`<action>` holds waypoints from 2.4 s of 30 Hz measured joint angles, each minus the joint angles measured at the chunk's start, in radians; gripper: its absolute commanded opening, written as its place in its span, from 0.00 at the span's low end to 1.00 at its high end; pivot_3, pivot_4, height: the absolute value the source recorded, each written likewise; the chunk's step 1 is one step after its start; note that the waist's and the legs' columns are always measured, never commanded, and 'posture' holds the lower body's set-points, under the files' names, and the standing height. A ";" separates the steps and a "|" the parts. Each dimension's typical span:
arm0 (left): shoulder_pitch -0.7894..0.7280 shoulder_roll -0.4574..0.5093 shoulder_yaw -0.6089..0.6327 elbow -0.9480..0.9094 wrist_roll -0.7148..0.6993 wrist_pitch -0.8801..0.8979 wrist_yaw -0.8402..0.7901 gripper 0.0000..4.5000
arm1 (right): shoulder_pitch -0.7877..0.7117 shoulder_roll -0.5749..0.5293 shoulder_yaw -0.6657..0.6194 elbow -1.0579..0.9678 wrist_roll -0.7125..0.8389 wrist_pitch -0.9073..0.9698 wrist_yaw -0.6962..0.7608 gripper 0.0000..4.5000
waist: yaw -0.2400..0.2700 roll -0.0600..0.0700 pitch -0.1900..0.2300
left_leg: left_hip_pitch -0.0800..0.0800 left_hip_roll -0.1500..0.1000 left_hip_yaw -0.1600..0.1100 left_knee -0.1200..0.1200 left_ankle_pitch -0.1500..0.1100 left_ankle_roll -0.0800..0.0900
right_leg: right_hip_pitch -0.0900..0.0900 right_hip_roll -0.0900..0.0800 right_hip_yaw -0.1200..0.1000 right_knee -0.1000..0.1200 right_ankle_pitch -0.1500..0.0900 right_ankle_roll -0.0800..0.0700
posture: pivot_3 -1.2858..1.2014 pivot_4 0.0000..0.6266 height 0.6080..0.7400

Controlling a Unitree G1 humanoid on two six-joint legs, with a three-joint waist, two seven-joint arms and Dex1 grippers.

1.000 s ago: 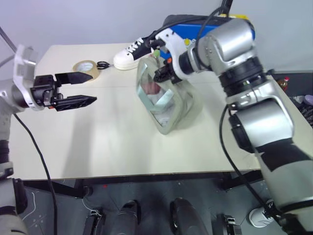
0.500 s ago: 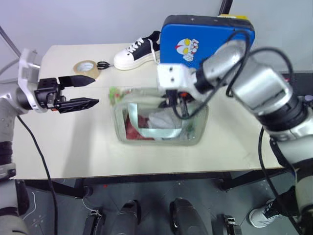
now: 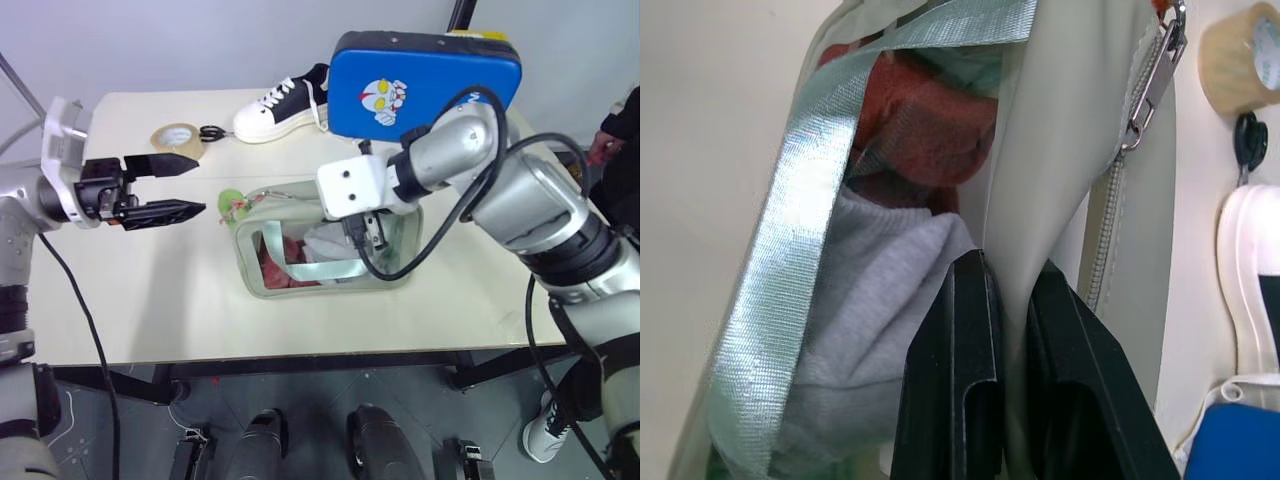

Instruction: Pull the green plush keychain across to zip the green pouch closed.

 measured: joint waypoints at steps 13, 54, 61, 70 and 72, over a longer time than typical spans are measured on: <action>0.001 0.003 -0.015 -0.006 0.004 0.007 -0.011 1.00 | 0.090 0.048 -0.027 -0.161 -0.001 0.237 -0.023 0.71 | 0.001 0.000 0.000 | 0.000 0.000 -0.001 0.001 0.000 0.000 | 0.000 0.000 0.000 0.001 0.000 0.000 | 0.52 0.24 0.66; -0.011 -0.036 -0.185 0.194 0.266 -0.180 0.004 0.82 | 0.329 -0.231 -0.277 -0.260 0.146 0.322 -0.052 0.00 | 0.003 0.000 0.000 | 0.001 0.000 0.000 0.001 0.000 0.000 | 0.002 0.000 0.000 0.001 0.000 0.000 | 0.52 0.24 0.66; -0.112 -0.086 -0.199 0.298 0.307 -0.227 0.030 0.05 | 0.321 -0.229 -0.277 -0.260 0.157 0.329 -0.057 0.00 | 0.002 -0.001 0.000 | 0.000 0.000 0.000 0.002 0.000 0.000 | 0.001 0.000 -0.001 0.001 0.000 0.000 | 0.52 0.24 0.66; -0.139 -0.084 -0.195 0.322 0.297 -0.216 -0.022 0.01 | 0.318 -0.229 -0.277 -0.260 0.169 0.349 -0.064 0.00 | 0.002 -0.001 0.000 | 0.000 0.000 0.000 0.002 0.000 0.000 | 0.001 0.000 -0.001 0.001 0.000 0.000 | 0.52 0.24 0.66; -0.188 -0.081 -0.177 0.316 0.247 -0.144 -0.049 0.01 | 0.315 -0.229 -0.277 -0.260 0.172 0.356 -0.067 0.00 | 0.002 -0.001 0.000 | -0.001 0.000 0.000 0.003 0.000 0.000 | 0.001 0.000 -0.001 0.001 0.000 0.000 | 0.52 0.24 0.66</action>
